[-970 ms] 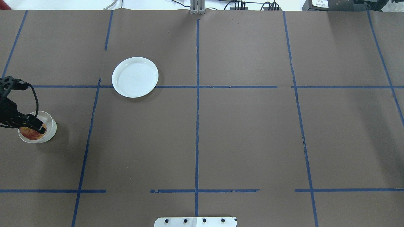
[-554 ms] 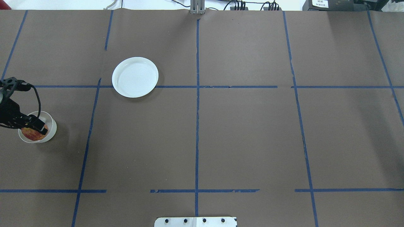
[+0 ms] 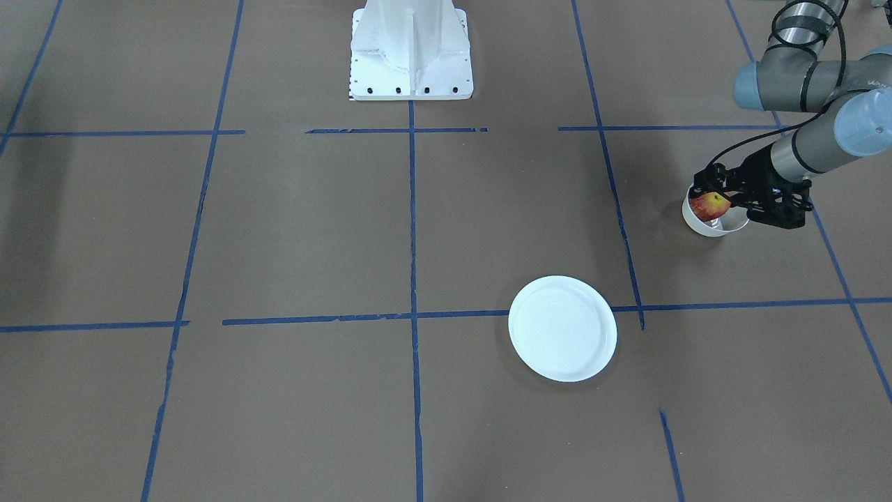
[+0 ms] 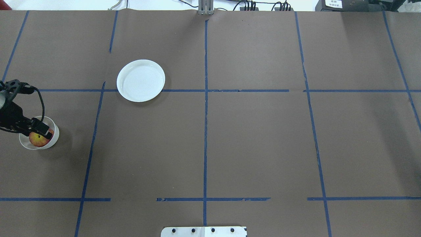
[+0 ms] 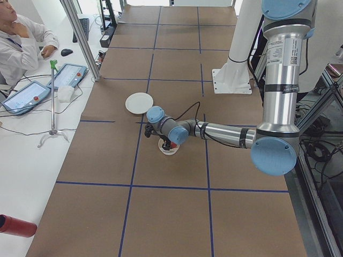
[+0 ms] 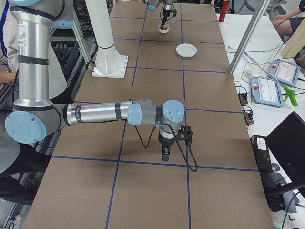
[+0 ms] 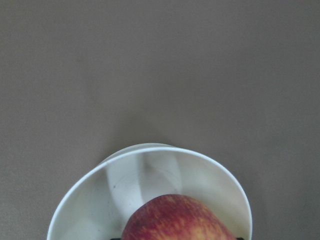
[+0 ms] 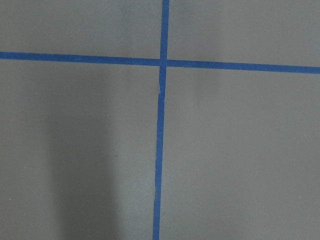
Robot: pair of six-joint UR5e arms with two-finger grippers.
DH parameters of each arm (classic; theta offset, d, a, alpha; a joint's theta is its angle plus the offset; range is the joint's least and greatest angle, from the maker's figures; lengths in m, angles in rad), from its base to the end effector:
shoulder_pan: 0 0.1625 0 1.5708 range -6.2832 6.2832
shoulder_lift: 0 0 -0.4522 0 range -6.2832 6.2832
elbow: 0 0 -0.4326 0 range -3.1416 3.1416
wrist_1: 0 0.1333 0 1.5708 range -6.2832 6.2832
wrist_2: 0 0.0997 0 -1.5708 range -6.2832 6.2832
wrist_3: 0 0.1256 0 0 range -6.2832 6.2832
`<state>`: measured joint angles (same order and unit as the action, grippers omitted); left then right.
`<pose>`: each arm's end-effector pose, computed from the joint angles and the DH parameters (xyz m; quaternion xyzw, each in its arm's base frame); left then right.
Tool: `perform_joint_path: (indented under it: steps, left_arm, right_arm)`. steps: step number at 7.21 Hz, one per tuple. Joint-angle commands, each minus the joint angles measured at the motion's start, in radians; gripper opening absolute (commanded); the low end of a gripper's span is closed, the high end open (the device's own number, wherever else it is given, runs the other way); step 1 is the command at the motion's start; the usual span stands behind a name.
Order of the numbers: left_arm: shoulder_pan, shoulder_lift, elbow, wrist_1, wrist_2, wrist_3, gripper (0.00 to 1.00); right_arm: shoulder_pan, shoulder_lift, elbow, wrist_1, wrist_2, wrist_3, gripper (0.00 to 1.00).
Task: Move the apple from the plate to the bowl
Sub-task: 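Open the left gripper and raise it away from the bowl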
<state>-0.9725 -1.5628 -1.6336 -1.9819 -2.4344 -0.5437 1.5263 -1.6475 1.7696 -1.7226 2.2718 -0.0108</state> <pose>0.2808 -0.4791 0.6191 -0.0437 0.4559 0.1207 0.8807 0.0304 -0.4934 0.6596 -0.0197 -0.3430 -0.0209 0.9389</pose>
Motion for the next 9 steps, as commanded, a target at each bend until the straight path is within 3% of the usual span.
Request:
perform_joint_path:
  steps: [1, 3, 4, 5, 6, 9]
  left_arm:
    - [-0.005, 0.003, -0.018, 0.0, 0.0, 0.002, 1.0]
    - [-0.015, 0.074, -0.194, 0.046, 0.0, -0.002, 1.0]
    - [-0.023, 0.105, -0.319, 0.13, 0.001, -0.001, 1.0]
    - [-0.1, 0.101, -0.409, 0.247, 0.012, 0.008, 1.0]
    - [-0.18, 0.102, -0.431, 0.271, 0.015, 0.115, 1.0]
    - [-0.487, 0.093, -0.344, 0.41, 0.093, 0.491, 1.0]
  right_arm:
    - [0.0, 0.0, -0.001, 0.0, 0.0, 0.0, 1.0]
    - [0.0, 0.0, 0.001, 0.0, 0.0, 0.0, 1.0]
    - [0.0, 0.0, 0.001, 0.002, 0.0, -0.001, 1.0]
    - [0.0, 0.0, -0.001, 0.0, 0.0, 0.0, 1.0]
    - [0.0, 0.0, 0.001, 0.0, 0.0, 0.0, 1.0]
    - [0.0, 0.0, 0.001, 0.0, 0.0, 0.0, 1.0]
